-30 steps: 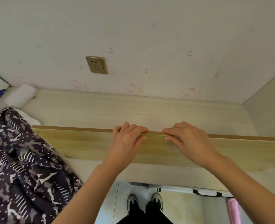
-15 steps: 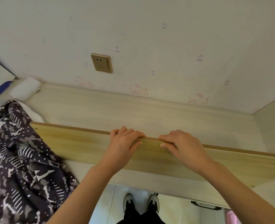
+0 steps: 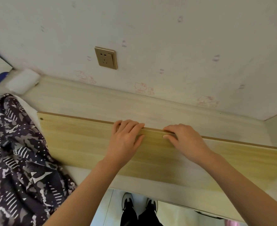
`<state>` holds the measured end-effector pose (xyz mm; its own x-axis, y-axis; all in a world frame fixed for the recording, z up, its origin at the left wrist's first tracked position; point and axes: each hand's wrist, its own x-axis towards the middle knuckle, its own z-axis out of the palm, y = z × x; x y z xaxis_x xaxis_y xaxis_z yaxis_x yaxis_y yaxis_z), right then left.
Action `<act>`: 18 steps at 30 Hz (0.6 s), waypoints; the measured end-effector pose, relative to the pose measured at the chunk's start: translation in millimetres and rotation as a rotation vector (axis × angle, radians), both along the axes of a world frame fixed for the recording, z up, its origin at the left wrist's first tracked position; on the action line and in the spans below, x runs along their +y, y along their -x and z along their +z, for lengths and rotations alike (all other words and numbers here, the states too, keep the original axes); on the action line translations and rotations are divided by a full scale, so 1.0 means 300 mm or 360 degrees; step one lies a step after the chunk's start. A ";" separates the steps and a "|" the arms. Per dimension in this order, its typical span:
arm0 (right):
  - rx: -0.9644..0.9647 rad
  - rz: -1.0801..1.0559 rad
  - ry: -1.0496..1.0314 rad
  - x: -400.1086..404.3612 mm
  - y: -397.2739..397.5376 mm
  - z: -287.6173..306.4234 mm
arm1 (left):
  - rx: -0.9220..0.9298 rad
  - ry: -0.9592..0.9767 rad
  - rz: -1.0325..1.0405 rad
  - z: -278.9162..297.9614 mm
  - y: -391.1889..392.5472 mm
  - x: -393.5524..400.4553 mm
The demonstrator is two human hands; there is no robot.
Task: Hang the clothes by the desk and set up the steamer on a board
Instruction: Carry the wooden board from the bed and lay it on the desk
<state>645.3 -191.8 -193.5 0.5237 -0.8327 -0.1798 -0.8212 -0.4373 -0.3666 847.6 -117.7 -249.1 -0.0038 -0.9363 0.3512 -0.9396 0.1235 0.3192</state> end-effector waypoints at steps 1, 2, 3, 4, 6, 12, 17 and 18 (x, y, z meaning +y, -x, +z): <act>-0.0012 -0.0021 -0.0017 -0.015 -0.003 -0.012 | -0.0017 0.0003 0.0028 -0.018 -0.006 0.002; -0.0024 -0.0046 -0.0042 -0.031 -0.007 -0.024 | -0.0035 -0.0011 0.0049 -0.037 -0.015 0.006; -0.0026 -0.0071 -0.0074 -0.047 -0.012 -0.035 | -0.0047 -0.0038 0.0067 -0.057 -0.026 0.012; -0.0014 -0.0090 -0.0106 -0.062 -0.021 -0.044 | -0.0048 -0.0075 0.0088 -0.077 -0.040 0.019; 0.0044 -0.0104 -0.0157 -0.091 -0.041 -0.063 | -0.0032 -0.0164 0.0125 -0.119 -0.072 0.032; 0.0252 -0.0108 -0.0204 -0.176 -0.087 -0.154 | -0.0020 -0.0616 0.0324 -0.250 -0.168 0.069; 0.0475 -0.0030 -0.0192 -0.237 -0.110 -0.253 | 0.0032 -0.0824 0.0524 -0.336 -0.234 0.069; 0.0488 -0.0032 -0.0208 -0.248 -0.113 -0.270 | 0.0040 -0.0847 0.0529 -0.346 -0.241 0.065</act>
